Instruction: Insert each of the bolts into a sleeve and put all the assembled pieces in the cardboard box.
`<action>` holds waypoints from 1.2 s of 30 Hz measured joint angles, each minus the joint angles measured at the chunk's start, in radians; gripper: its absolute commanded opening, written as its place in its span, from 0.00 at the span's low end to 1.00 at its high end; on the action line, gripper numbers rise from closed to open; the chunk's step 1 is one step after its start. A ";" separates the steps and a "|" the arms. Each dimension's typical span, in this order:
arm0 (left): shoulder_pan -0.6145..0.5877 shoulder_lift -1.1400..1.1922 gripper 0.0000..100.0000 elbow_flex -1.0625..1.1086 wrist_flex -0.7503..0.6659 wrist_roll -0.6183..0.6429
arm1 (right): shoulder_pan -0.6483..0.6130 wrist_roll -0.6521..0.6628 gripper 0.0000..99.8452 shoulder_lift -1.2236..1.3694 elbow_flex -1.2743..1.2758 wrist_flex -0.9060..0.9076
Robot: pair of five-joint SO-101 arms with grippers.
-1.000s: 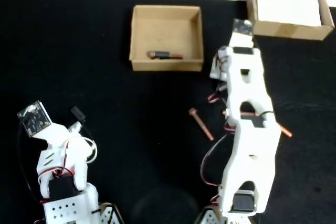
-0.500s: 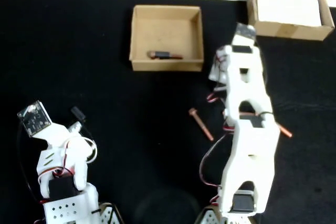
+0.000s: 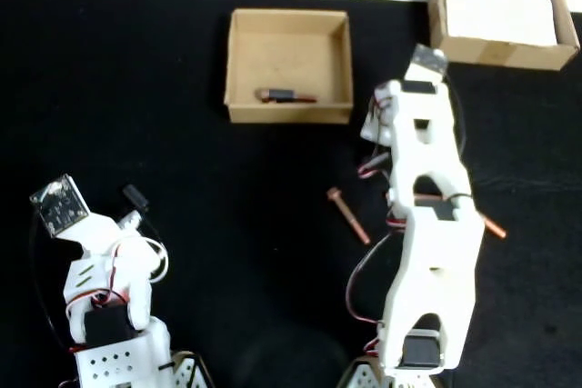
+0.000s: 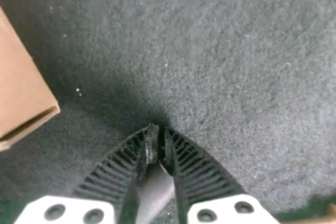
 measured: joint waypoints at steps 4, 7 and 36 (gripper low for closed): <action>0.000 0.000 0.01 0.000 0.000 0.000 | -0.021 0.003 0.01 0.005 -0.089 0.043; 0.000 0.000 0.01 0.000 0.000 0.000 | -0.029 0.055 0.01 0.003 -0.150 0.083; 0.000 0.000 0.01 0.000 0.000 0.000 | -0.048 -0.302 0.08 0.006 -0.245 0.371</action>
